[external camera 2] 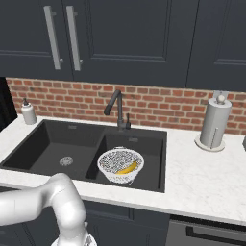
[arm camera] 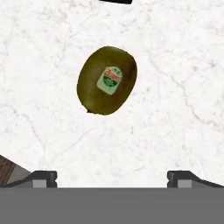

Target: Put the colander in the sink, put the banana, kiwi in the colander, and turn on the sink faucet and pour water over the colander.

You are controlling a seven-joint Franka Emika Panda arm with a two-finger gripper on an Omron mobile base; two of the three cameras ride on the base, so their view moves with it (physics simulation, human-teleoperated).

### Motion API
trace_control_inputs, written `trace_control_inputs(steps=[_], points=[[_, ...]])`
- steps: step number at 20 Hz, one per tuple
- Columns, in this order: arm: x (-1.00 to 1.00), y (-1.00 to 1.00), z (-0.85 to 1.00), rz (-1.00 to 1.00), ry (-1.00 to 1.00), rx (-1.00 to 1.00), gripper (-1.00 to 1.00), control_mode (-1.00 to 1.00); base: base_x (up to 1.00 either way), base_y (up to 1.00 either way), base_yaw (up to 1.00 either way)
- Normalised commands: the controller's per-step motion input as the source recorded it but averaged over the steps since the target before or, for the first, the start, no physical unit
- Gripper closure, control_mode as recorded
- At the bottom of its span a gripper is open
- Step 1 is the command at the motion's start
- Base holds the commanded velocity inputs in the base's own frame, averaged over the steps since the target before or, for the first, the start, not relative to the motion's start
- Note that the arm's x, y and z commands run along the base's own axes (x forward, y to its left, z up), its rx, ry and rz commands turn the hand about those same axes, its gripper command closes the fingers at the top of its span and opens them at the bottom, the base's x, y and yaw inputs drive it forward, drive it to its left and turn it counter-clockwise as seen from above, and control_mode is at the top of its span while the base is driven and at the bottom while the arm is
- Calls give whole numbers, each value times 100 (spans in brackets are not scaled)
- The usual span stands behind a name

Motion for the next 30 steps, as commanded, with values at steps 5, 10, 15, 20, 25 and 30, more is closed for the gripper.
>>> trace_control_inputs(steps=[5, 10, 15, 20, 25, 30], points=[[26, 2, -5, -1, 0, 0, -100, -100, 0, 0, 0], [27, 2, -9, -4, 0, 0, -100, -100, 0, 0, 0], [17, 11, -18, -4, 1, 0, -100, -100, 0, 0, 0], [14, 26, -21, -2, 2, 0, -100, -100, 0, 0, 0], [16, 28, -18, -1, 2, 0, -100, -100, 0, 0, 0], [13, 23, -20, -2, 3, 0, -100, -100, 0, 0, 0]])
